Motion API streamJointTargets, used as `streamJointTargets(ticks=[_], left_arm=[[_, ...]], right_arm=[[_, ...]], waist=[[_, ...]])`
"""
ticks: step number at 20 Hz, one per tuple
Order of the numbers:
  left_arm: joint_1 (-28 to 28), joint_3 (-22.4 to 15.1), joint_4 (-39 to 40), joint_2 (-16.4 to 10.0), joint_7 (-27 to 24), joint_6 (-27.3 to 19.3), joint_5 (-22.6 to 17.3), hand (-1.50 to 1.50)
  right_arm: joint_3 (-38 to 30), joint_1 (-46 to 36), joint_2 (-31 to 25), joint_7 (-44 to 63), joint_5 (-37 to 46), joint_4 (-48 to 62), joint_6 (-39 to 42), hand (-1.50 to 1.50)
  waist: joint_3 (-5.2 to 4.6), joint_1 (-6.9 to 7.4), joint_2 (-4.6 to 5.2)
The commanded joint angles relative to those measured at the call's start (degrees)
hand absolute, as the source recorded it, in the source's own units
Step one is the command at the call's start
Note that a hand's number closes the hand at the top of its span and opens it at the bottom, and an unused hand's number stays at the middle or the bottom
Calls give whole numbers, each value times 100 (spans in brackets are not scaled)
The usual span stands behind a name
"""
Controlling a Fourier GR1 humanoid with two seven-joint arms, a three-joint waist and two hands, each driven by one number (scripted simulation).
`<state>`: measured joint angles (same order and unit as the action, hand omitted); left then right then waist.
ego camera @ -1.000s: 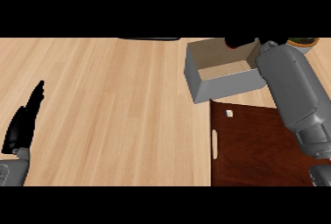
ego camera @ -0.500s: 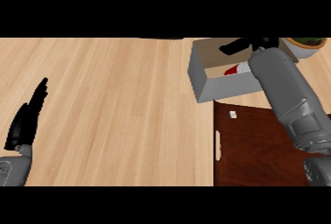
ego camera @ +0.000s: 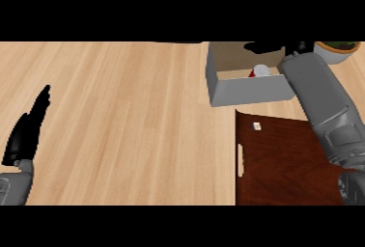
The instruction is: Pick the can from the tray and place it in the cardboard box
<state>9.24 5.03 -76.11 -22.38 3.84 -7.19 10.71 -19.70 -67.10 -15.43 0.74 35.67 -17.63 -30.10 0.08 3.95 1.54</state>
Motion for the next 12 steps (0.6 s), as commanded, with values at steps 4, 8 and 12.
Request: streamJointTargets(ticks=[4,8,12], left_arm=[[3,308,295,-237,-177,158,-120,0],[-101,170,234,60,-121,-119,90,0],[-392,126,-324,125,203,-80,66,0]], right_arm=[[-710,-27,-217,-737,-727,-299,-376,-150],[-939,318,-506,-1393,-1149,-431,294,-150],[-1170,743,-780,-1456,-1494,-652,454,-150]], waist=[[-3,-174,-50],[-4,-288,-99],[-3,-333,-147]])
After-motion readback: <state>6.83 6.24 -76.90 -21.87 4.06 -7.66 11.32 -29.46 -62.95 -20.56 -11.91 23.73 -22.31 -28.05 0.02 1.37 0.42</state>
